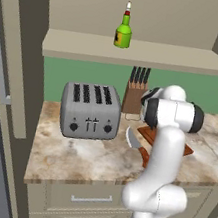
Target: Move the cutting board and knife to the sink. Then move spray from the cabinet to the counter.
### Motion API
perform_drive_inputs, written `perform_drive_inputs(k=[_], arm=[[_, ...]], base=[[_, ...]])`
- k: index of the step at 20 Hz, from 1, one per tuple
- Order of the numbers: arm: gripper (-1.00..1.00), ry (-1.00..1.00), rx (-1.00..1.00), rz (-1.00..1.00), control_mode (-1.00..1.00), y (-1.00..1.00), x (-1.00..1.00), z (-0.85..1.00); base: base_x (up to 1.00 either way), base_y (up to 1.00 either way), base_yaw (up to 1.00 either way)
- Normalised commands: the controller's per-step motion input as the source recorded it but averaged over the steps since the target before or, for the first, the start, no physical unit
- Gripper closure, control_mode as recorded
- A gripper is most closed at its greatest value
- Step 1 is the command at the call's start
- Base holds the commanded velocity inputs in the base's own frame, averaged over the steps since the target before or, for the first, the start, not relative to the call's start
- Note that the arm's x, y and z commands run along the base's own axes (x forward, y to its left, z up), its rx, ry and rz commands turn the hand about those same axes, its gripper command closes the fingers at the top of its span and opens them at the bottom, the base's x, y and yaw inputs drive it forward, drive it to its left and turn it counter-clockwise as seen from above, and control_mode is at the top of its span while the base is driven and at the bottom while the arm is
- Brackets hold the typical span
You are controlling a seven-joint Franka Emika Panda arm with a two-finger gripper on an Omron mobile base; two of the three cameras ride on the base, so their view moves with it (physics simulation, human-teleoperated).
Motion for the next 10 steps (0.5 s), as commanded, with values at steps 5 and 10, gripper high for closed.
perform_drive_inputs(k=[5,10], arm=[[-1.00,0.00,0.00,0.03,-1.00,-0.01,0.30,-0.24],[-1.00,0.00,0.00,0.03,-1.00,-0.04,0.28,-0.23]], base=[[0.00,0.00,0.00],[0.00,0.00,0.00]])
